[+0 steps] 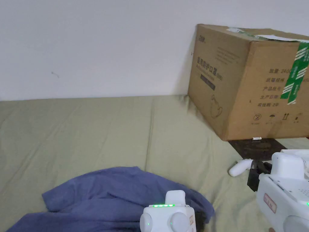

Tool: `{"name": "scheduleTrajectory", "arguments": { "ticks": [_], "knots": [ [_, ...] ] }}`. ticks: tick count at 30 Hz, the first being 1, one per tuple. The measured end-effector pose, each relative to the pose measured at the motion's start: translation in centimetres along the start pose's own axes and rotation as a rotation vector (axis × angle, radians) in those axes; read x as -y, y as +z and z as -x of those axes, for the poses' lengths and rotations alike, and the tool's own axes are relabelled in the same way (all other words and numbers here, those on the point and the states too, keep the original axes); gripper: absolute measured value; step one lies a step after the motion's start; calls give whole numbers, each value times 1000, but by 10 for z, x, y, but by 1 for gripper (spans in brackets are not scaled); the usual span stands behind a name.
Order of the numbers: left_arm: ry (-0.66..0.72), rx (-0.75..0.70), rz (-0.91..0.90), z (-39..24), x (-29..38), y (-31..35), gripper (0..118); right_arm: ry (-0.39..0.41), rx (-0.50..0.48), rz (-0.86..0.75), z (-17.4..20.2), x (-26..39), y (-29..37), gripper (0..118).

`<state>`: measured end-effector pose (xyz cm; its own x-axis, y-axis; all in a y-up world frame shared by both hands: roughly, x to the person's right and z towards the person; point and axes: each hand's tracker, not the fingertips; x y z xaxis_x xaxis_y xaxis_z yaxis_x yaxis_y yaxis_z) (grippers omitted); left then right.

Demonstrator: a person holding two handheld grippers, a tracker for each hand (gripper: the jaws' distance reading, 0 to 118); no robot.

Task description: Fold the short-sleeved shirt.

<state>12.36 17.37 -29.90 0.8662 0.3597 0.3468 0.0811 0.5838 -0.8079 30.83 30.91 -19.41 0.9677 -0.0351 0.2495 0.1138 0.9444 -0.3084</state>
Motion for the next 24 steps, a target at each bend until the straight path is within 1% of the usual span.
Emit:
{"name": "scheduleTrajectory", "arguments": {
  "ticks": [1,2,3,4,6,7,10,12,14,16,18,19,20,21,22,23,24],
  "knots": [
    [6,8,1,5,-7,7,118,-9,-3,2,0,-1,-2,0],
    [11,25,-3,9,-13,16,110,-13,-10,1,2,-2,-2,0],
    [30,73,-124,15,-26,35,104,-12,-18,-5,5,-3,-1,0],
    [14,45,-153,20,-35,52,105,-8,-29,-17,10,-6,1,0],
    [-11,12,-245,35,-54,91,111,-4,-60,-43,19,-15,5,0],
    [-22,4,-339,39,-59,128,111,-3,-80,-62,26,-20,9,0],
    [-52,-110,-550,67,-72,216,112,17,-136,-132,47,-35,20,0],
    [-59,-196,-688,86,-67,281,112,33,-179,-171,62,-44,29,0],
    [-59,-316,-806,105,-57,339,112,39,-213,-193,78,-53,36,0],
    [-48,-420,-892,126,-43,382,112,41,-249,-213,92,-58,42,0],
    [-26,-508,-937,142,-23,419,111,52,-265,-225,105,-62,45,0],
    [-9,-549,-947,145,-11,433,107,52,-281,-228,110,-63,46,0],
    [8,-568,-949,151,0,444,85,48,-298,-228,115,-64,48,0],
    [33,-589,-957,155,11,451,45,45,-306,-227,119,-64,48,0],
    [61,-629,-956,160,20,455,0,46,-314,-227,122,-65,49,0],
    [100,-673,-949,169,28,455,0,48,-322,-229,126,-64,50,0],
    [87,-635,-927,173,34,455,0,53,-326,-229,128,-64,51,0]
  ]
}}
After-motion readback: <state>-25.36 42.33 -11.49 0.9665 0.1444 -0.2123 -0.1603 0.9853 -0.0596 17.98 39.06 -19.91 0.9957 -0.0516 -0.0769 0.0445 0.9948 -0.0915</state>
